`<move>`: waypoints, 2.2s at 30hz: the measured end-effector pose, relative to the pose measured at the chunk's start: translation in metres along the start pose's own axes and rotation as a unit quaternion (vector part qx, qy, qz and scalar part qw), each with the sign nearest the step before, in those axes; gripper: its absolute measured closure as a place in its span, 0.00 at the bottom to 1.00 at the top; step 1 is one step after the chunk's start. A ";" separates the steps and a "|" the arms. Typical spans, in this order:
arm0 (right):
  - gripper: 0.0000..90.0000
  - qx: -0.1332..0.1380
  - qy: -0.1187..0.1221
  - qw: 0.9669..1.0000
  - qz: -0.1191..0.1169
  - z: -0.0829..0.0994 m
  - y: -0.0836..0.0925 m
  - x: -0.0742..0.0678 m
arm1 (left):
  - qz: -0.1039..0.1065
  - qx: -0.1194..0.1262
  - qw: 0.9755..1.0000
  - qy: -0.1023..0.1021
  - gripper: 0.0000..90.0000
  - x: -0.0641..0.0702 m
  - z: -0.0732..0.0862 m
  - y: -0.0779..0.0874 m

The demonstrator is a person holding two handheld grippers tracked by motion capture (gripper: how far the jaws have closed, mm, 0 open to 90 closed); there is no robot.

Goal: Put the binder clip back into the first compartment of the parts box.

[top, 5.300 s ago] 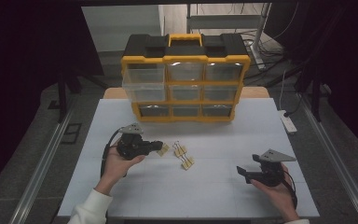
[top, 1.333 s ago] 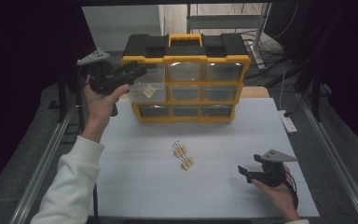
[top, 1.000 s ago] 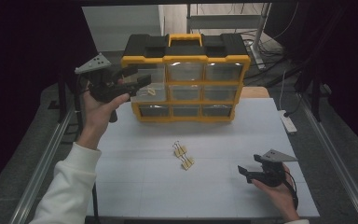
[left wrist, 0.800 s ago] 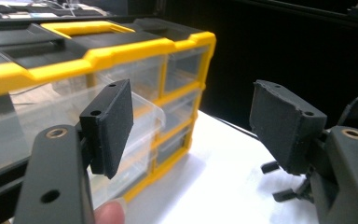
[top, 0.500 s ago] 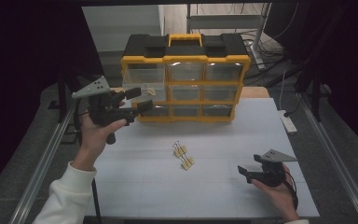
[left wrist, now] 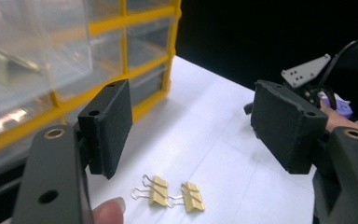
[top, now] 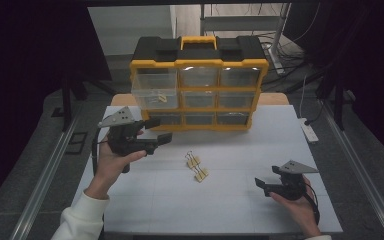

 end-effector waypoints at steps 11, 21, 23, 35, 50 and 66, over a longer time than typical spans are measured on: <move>0.19 -0.001 0.001 1.000 0.000 0.000 0.000 0.000 | 0.016 -0.035 0.999 0.021 0.34 0.001 0.026 -0.029; 0.19 0.001 0.003 1.000 -0.001 0.000 -0.001 -0.001 | 0.018 -0.076 0.997 0.015 0.34 0.004 0.042 -0.058; 0.19 0.000 0.003 1.000 -0.001 0.000 -0.001 -0.001 | 0.022 -0.084 0.996 0.014 0.34 0.006 0.045 -0.064; 0.19 -0.001 0.003 1.000 -0.002 0.000 -0.001 -0.001 | 0.038 -0.132 0.990 0.027 0.33 0.004 0.071 -0.093; 0.19 -0.001 0.003 1.000 -0.003 0.000 -0.001 -0.001 | 0.051 -0.191 0.979 0.040 0.31 0.005 0.102 -0.130; 0.19 -0.003 0.003 1.000 -0.005 0.001 -0.002 -0.002 | 0.044 -0.226 0.972 0.048 0.34 -0.001 0.122 -0.151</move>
Point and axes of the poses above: each handheld gripper's, and its own axes: y roughly backward along the jaws, z roughly out of its underside, x roughly to its right, the point moved 9 cm from there along -y, roughly forward along the jaws, and after that the axes turned 4 degrees about -x, right-handed, at the moved point
